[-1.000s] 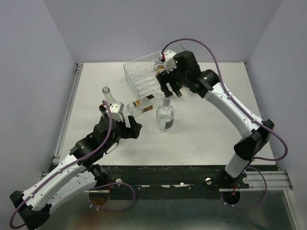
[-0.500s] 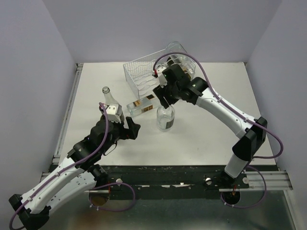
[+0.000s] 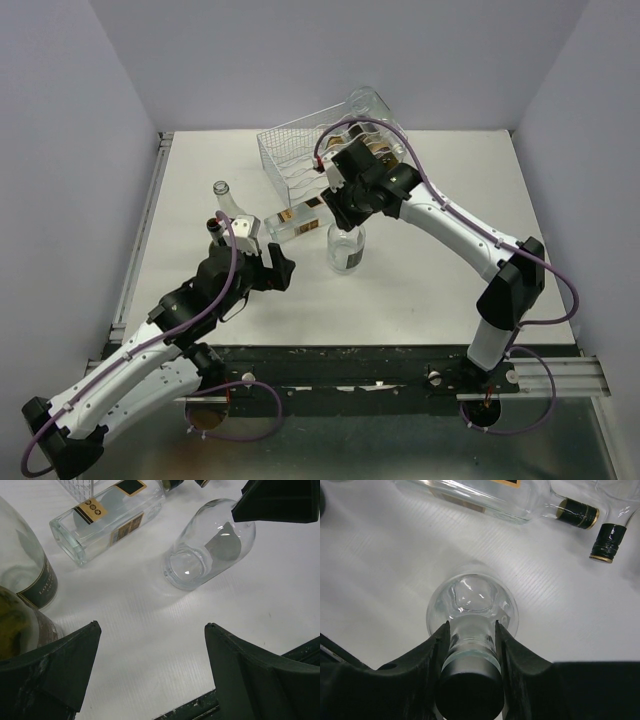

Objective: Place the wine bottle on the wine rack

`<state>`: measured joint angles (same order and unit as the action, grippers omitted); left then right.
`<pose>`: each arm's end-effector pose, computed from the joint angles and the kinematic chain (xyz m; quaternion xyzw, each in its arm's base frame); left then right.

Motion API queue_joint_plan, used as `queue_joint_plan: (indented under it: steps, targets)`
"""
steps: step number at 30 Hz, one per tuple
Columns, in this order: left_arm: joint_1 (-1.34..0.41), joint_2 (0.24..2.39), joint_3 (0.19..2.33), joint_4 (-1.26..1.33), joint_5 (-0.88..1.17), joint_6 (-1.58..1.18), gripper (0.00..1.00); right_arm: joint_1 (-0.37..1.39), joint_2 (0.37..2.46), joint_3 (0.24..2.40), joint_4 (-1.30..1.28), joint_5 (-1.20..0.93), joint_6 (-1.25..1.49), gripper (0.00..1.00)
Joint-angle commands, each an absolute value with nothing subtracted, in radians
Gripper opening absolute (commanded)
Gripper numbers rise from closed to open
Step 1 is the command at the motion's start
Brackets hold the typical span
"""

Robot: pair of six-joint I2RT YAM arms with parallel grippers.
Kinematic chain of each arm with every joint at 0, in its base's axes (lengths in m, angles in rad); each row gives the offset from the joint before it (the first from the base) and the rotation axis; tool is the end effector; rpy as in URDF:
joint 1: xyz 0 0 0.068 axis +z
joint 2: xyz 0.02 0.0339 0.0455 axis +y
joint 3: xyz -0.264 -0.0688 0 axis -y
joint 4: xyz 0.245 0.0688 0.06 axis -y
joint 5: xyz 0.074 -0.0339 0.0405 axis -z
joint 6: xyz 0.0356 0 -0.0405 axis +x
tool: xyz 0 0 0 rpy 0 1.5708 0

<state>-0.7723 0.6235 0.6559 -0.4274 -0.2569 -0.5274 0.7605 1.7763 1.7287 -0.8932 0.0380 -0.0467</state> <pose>0.1128 -0.0973 0.2938 0.0303 0.8278 -0.2479 0.5024 0.2806 0.2651 0.3317 -0.3679 0.8766 0.0913 0.2965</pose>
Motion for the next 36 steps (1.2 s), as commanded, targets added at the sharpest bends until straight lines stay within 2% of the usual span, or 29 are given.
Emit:
queue_joint_plan:
  steps: [1,3,4,13,18,28,36]
  targets:
    - [-0.770,0.630,0.655,-0.408,-0.245,-0.520,0.96,0.765,1.815,1.744,-0.966,0.006,-0.041,0.19]
    - [-0.770,0.632,0.653,-0.408,-0.242,-0.520,0.95,0.765,1.812,1.740,-0.968,0.008,-0.031,0.03]
    - [-0.770,0.634,0.652,-0.407,-0.244,-0.522,0.96,0.765,1.807,1.733,-0.966,0.006,-0.026,0.01]
    - [-0.770,0.656,0.647,-0.410,-0.233,-0.531,0.95,0.749,1.635,1.527,-0.737,-0.167,0.100,0.01]
    - [-0.770,0.690,0.644,-0.408,-0.209,-0.535,0.96,0.683,1.502,1.286,-0.511,-0.343,0.198,0.01]
    - [-0.770,0.811,0.632,-0.371,-0.199,-0.549,0.95,0.661,1.353,0.858,-0.183,-0.314,0.356,0.01]
    - [-0.770,0.868,0.635,-0.353,-0.193,-0.560,0.95,0.658,1.313,0.601,0.055,-0.466,0.399,0.01]
